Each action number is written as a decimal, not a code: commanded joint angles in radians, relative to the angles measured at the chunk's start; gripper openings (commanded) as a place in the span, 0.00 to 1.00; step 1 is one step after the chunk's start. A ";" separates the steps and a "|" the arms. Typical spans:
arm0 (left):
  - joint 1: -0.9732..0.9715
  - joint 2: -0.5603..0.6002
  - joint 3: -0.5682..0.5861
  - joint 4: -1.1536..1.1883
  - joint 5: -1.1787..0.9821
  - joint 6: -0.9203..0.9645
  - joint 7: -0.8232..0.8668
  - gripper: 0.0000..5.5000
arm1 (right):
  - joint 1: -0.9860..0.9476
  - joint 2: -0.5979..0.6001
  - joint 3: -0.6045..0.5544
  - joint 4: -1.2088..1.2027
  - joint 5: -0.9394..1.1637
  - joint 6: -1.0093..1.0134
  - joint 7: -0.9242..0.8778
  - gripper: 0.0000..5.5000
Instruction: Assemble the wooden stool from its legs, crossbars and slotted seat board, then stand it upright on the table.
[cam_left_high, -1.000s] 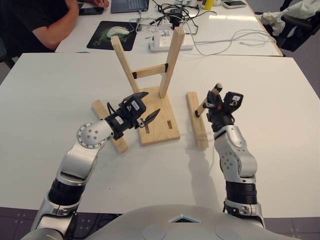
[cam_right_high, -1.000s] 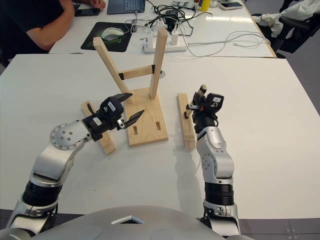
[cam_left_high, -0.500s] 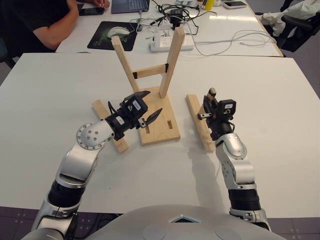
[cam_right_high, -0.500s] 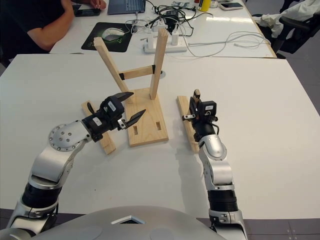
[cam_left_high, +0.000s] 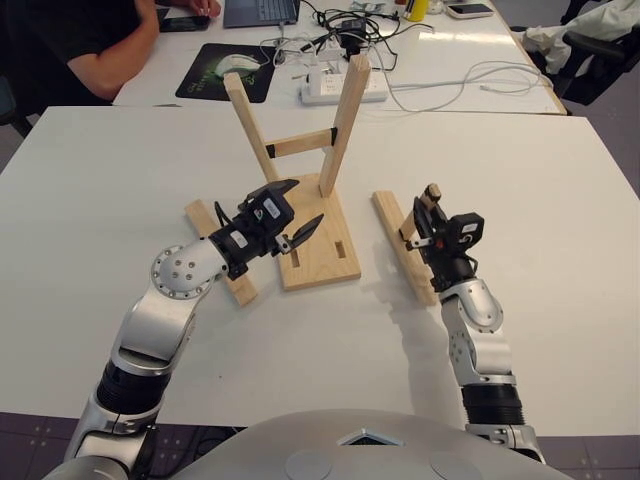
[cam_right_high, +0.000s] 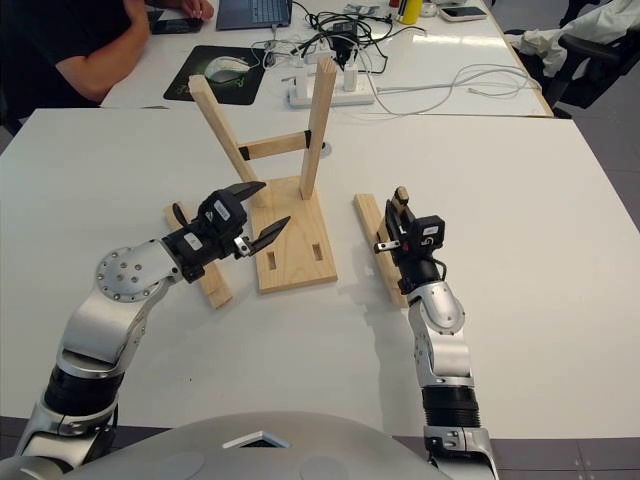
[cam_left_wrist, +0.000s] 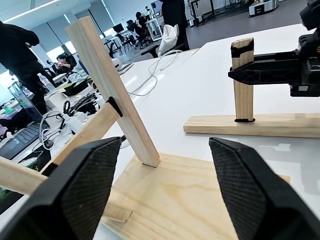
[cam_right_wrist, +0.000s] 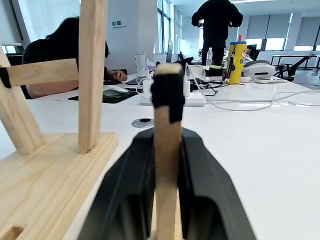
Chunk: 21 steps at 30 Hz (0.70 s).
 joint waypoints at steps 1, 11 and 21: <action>-0.016 0.009 0.008 -0.007 -0.003 0.004 -0.005 0.60 | 0.086 -0.005 0.003 0.095 -0.022 0.070 0.000 0.08; -0.033 0.013 0.009 0.010 -0.010 -0.003 -0.017 0.60 | 0.090 0.001 0.017 0.141 -0.030 0.061 0.008 0.08; -0.049 0.017 0.011 0.033 -0.013 -0.016 -0.018 0.60 | 0.031 -0.001 0.039 0.126 -0.065 0.073 -0.013 0.08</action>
